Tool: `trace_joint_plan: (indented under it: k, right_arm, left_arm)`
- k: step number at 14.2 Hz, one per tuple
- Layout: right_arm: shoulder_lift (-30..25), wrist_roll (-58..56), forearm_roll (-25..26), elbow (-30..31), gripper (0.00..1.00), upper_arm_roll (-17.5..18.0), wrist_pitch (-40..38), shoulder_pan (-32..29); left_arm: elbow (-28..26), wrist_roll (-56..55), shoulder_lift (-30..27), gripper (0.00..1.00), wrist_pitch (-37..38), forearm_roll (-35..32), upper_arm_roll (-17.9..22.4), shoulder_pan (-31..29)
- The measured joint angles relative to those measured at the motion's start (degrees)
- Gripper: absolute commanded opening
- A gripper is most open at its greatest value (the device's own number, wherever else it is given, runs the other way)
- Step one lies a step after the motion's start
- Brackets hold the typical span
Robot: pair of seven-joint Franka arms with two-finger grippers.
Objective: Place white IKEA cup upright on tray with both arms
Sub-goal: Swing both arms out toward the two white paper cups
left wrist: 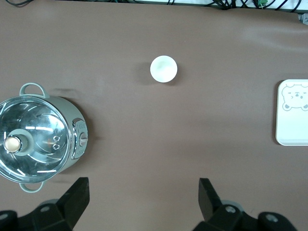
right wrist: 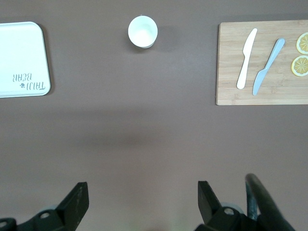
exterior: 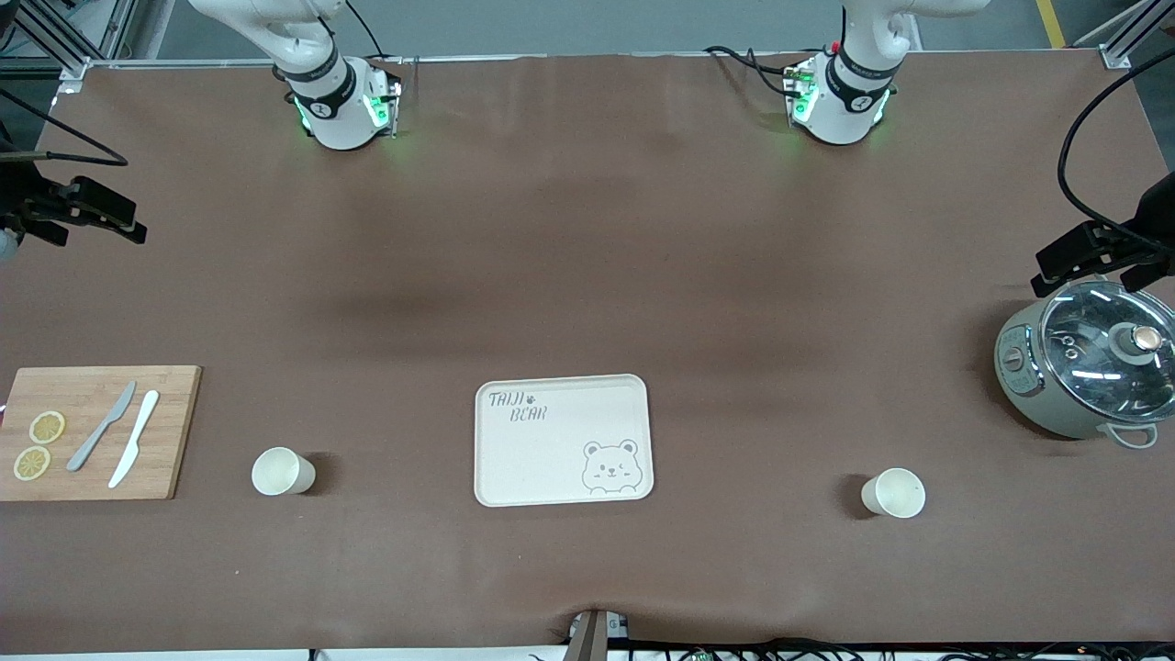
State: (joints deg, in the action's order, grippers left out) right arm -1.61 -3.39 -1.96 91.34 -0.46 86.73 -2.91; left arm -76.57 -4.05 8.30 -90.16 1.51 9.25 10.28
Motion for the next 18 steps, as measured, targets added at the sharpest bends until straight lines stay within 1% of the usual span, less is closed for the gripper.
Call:
trace_joint_plan:
  k: [12, 16, 18]
  right_arm:
    - [0.06, 0.08, 0.00, 0.06, 1.00, 0.00, 0.00, 0.00]
    - [0.07, 0.09, 0.00, 0.08, 1.00, 0.00, 0.00, 0.00]
    - [0.07, 0.09, 0.00, 0.09, 1.00, 0.00, 0.01, 0.00]
  left_arm:
    - [-0.12, -0.01, 0.49, 1.00, 0.21, 0.00, -0.01, 0.00]
    - [-0.20, -0.02, 3.89, 1.00, 0.00, 0.00, -0.16, 0.11]
    - [-0.23, -0.02, 6.66, 1.00, -2.04, 0.00, -0.29, 0.32]
